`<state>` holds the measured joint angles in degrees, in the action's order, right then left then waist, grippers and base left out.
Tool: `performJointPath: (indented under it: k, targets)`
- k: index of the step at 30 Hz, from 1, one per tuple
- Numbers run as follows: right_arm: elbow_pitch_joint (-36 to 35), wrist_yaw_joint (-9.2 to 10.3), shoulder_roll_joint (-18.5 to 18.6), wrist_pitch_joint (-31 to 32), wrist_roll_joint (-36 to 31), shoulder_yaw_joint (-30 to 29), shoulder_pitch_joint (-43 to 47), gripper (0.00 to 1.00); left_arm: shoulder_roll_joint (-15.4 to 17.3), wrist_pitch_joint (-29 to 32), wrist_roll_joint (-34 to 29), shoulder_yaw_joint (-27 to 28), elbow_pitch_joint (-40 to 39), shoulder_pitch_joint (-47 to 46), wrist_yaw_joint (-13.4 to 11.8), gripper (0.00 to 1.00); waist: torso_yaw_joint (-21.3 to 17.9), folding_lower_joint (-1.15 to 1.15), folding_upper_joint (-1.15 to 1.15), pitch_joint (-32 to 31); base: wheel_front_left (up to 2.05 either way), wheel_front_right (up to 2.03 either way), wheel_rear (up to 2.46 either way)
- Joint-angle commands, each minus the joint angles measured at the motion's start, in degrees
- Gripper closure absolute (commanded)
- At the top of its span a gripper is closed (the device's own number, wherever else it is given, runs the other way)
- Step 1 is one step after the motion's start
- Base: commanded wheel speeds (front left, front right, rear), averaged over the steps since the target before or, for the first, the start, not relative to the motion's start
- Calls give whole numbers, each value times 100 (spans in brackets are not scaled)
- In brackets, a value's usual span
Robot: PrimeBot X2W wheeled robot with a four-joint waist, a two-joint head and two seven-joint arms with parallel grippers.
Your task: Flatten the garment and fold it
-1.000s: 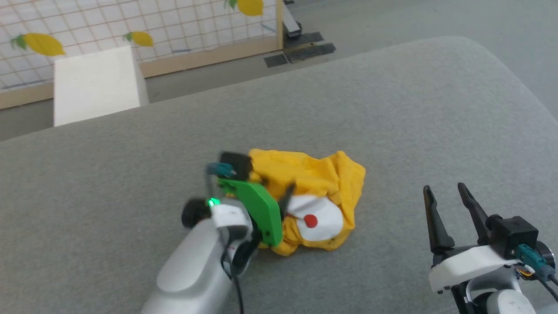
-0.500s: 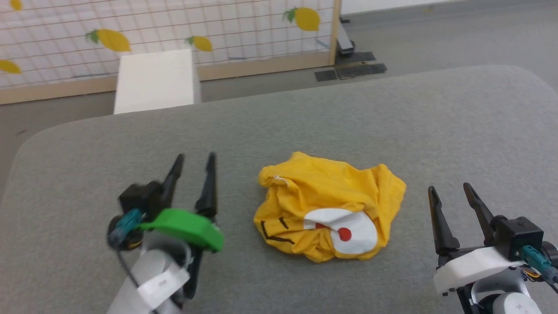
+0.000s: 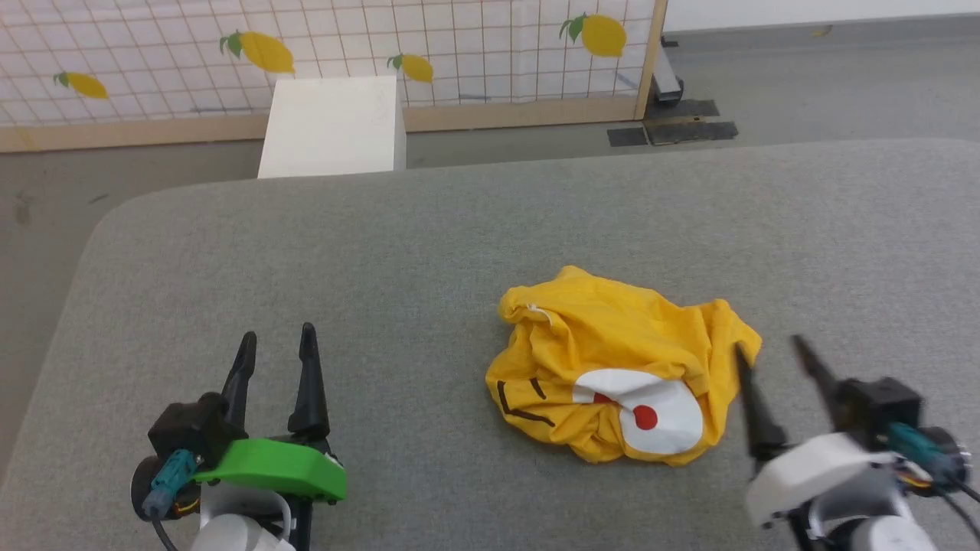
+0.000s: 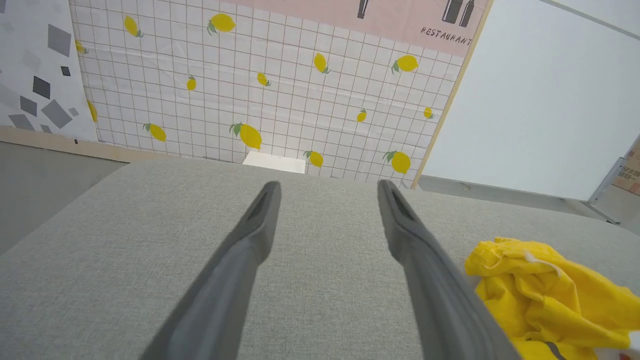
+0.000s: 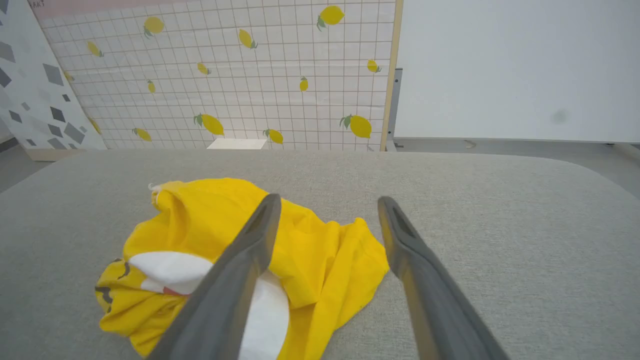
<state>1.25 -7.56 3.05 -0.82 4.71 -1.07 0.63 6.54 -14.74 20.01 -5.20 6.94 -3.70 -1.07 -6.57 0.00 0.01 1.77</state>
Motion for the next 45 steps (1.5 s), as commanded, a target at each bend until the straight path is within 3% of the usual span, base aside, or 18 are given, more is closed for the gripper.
performJointPath:
  k: [1,10,14,15,16,17,20,25,28,32,38,41,42,43,45]
  targets:
    - [52,8,-17,199,43,144,-116,0,-48,-25,-63,54,-26,86,44,0,46,0,-1,55,0,0,0]
    - [641,8,314,2649,310,980,-1024,0,-238,-26,-202,172,58,-16,214,0,204,0,-1,283,0,0,0]
    - [844,8,404,3385,369,1139,-1332,2,-284,-26,-183,164,195,-84,290,0,285,0,-1,352,0,0,0]
    - [902,8,431,3557,374,1175,-1397,54,-295,-26,-187,147,230,-109,312,0,310,0,-1,366,0,0,0]
    - [954,8,468,3736,396,1262,-1446,71,-303,-26,-194,128,261,-134,329,0,338,0,-1,377,0,0,0]
    - [972,8,486,3836,428,1307,-1480,100,-310,-26,-199,118,281,-150,338,0,356,0,-1,383,0,0,0]
    - [952,8,517,3977,530,1396,-1607,100,-326,-26,-205,101,330,-185,360,0,404,0,-1,395,0,0,0]
    - [825,8,499,3600,520,1129,-2000,100,-345,-26,-212,92,382,-219,375,0,452,0,-1,403,0,0,0]
    - [931,8,473,3324,398,584,-2340,100,-351,-26,-221,78,393,-251,387,0,489,0,-1,427,0,0,0]
    - [1396,8,467,3037,-19,-555,-2902,100,-358,-26,-234,13,399,-333,418,0,574,0,-1,525,0,0,0]
    - [2377,8,619,3052,-901,-2136,-3241,100,-363,-26,-224,-178,450,-487,467,0,793,0,-1,721,0,0,0]
    - [2665,8,584,3026,-1219,-2651,-3197,100,-365,-26,-174,-257,460,-521,448,0,841,0,-1,763,0,0,0]
    - [2720,8,537,2976,-1258,-2758,-3173,20,-365,-26,-160,-277,463,-519,436,0,845,0,-1,772,0,0,0]
    - [2731,8,503,2894,-1268,-2830,-3150,0,-365,-26,-155,-290,466,-515,427,0,843,0,-1,777,0,0,0]
    - [2732,8,432,2612,-1235,-2935,-3056,0,-365,-26,-141,-302,477,-497,408,0,814,0,-1,750,0,0,0]
